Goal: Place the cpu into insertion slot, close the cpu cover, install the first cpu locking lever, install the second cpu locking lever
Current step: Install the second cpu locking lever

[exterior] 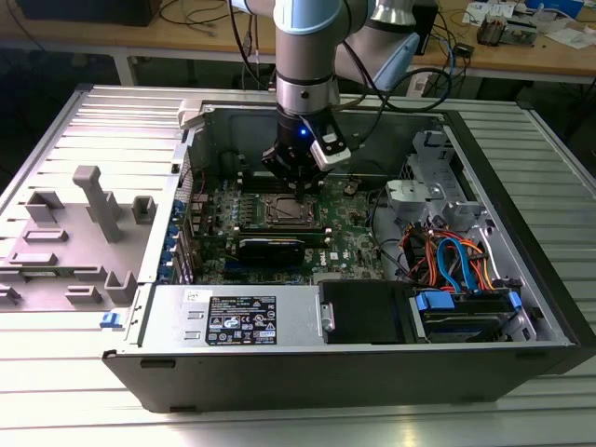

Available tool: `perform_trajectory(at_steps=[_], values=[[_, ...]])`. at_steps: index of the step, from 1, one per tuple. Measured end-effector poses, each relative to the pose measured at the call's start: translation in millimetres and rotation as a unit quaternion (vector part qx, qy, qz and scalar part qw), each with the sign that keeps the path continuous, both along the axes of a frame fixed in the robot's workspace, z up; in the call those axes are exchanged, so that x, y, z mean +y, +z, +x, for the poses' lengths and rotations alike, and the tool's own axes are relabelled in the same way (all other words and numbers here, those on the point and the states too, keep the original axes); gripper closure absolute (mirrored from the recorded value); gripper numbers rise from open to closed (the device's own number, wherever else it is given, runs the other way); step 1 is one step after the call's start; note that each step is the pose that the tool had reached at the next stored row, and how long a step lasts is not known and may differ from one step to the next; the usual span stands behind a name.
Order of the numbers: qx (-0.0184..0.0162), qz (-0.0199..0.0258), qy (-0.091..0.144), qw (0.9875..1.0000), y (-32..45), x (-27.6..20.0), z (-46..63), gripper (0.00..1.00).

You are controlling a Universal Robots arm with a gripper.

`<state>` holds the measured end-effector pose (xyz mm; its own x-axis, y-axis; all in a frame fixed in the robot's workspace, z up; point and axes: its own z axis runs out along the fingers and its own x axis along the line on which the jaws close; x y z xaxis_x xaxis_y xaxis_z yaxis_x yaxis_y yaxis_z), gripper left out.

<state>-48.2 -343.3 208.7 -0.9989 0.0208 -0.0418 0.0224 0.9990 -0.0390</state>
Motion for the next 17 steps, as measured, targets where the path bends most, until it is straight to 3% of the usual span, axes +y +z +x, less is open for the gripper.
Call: perform_trajectory(at_steps=[2, 6, 9, 13, 17], values=[[0.0001, 0.0, 0.0, 1.0, 2.4, -3.3, 0.0, 0.89], [0.0, -0.0001, 0.0, 1.0, 13.7, -4.4, 0.0, 0.89], [0.0, -0.0003, 0.0, 1.0, 16.9, -5.5, 0.1, 0.89], [0.0, -0.0004, 0.0, 1.0, 16.8, -17.8, 0.0, 0.89], [0.0, -0.0004, 0.0, 1.0, 16.8, -25.7, 0.0, 0.89]])
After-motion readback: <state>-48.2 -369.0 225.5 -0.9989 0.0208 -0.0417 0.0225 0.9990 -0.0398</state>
